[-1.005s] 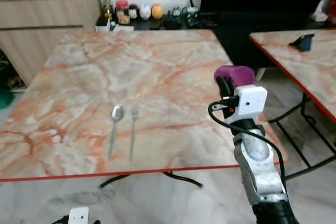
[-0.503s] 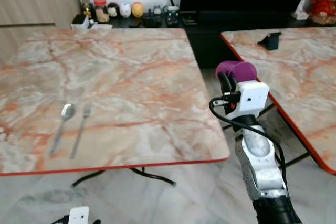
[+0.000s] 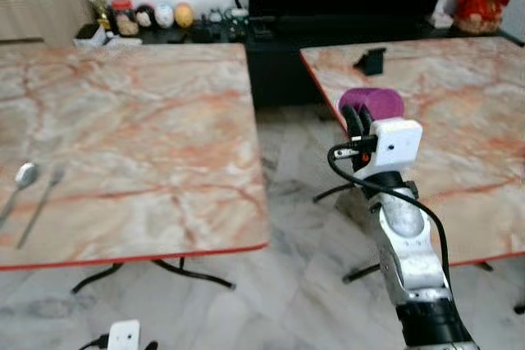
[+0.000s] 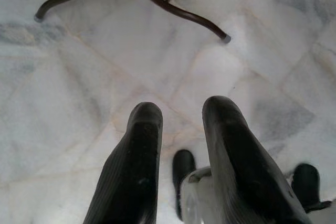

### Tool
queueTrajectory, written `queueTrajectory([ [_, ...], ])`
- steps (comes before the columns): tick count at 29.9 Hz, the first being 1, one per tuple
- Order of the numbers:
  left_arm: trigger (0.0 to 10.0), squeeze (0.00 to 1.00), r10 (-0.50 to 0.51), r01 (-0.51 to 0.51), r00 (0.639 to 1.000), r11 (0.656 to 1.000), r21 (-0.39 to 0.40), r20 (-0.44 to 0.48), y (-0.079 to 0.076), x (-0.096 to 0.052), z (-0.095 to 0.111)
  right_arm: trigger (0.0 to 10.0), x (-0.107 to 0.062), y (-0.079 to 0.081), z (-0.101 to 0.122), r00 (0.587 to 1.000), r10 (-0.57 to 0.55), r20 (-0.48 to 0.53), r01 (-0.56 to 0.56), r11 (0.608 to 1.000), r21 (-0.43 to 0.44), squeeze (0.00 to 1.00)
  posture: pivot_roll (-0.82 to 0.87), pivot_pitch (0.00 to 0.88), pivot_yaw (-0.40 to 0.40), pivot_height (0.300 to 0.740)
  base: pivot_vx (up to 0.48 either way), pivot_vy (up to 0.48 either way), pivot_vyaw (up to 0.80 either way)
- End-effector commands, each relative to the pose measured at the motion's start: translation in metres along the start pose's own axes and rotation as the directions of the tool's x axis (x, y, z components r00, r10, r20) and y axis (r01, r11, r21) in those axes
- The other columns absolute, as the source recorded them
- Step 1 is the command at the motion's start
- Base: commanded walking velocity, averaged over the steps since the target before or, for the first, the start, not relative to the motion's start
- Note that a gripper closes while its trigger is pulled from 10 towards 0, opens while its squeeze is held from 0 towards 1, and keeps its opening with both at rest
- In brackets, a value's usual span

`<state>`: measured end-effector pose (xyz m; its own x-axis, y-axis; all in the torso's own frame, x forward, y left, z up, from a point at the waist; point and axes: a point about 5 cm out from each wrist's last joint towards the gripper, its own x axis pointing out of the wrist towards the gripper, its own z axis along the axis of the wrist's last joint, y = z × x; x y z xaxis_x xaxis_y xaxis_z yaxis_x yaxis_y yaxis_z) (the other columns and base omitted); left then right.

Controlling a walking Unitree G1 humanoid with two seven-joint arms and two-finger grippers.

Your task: Setting the table

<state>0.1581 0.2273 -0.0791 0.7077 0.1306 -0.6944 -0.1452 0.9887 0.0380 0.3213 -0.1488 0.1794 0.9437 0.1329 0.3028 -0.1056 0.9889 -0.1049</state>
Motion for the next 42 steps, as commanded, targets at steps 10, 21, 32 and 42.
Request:
queueTrajectory([
  [10, 10.0, 0.00, -0.007, 0.006, 1.000, 1.000, -0.011, -0.026, -0.0047, -0.0018, -0.0071, 10.0, 0.0025, -0.0061, 0.0027, 1.000, -0.019, 0.007, 0.019, 1.000, -0.002, 0.00, -0.09, 0.000, 0.015, 0.740, 0.000, -0.432, 0.00],
  [21, 10.0, 0.00, -0.006, 0.006, 1.000, 1.000, -0.015, -0.029, -0.0049, -0.0022, -0.0083, 10.0, 0.0031, -0.0062, 0.0035, 1.000, -0.011, 0.010, 0.011, 1.000, -0.015, 0.00, -0.09, 0.000, 0.014, 0.740, 0.000, -0.403, 0.05],
  [32, 10.0, 0.00, 0.001, -0.002, 0.999, 1.000, -0.026, -0.035, -0.0053, -0.0024, -0.0094, 10.0, 0.0043, -0.0055, 0.0025, 1.000, -0.014, 0.002, 0.014, 1.000, 0.004, 0.00, -0.09, 0.000, 0.011, 0.740, 0.000, 0.000, 0.30],
  [42, 10.0, 0.00, -0.005, 0.003, 0.999, 0.999, -0.043, -0.033, -0.0057, -0.0023, -0.0093, 10.0, 0.0052, -0.0072, 0.0021, 1.000, -0.023, -0.003, 0.023, 1.000, 0.006, 0.00, -0.09, 0.000, 0.011, 0.740, 0.000, 0.000, 0.00],
])
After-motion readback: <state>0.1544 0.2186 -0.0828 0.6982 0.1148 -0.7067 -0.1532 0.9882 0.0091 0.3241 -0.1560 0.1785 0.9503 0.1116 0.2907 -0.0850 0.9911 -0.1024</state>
